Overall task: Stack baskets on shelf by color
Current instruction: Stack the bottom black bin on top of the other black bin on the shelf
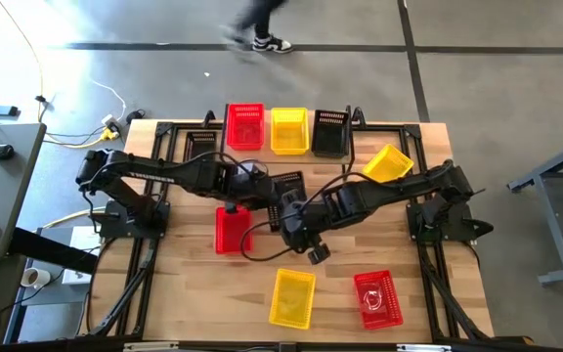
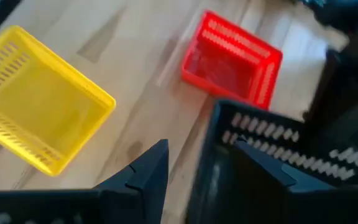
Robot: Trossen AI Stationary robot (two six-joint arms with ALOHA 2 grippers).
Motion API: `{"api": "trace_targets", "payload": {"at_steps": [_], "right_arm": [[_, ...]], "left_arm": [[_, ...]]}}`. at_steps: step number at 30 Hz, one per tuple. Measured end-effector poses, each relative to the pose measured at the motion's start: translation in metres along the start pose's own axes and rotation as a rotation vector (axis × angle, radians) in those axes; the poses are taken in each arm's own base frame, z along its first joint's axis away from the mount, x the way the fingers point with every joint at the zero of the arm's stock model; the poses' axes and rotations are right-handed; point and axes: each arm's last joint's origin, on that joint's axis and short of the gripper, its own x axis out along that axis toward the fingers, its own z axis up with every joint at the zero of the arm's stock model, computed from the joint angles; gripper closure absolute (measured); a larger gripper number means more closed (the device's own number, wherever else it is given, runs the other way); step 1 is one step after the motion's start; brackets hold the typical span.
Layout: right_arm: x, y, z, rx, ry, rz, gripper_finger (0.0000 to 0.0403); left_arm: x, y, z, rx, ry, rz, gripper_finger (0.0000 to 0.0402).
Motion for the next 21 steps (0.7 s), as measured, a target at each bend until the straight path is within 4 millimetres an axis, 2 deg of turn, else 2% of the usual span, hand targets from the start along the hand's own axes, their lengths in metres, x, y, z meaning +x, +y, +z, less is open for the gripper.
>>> {"api": "trace_targets", "payload": {"at_steps": [14,21], "right_arm": [[-0.001,-0.006,-0.016,0.08,0.153,-0.023,0.0247],[0.0,-0.008,-0.022,0.147,0.192,-0.004,0.0296]], "left_arm": [[0.002,-0.011,0.009,0.027,0.049,-0.107,0.0399],[0.001,-0.014,0.01,0.056,0.065,-0.143,0.0399]]}}
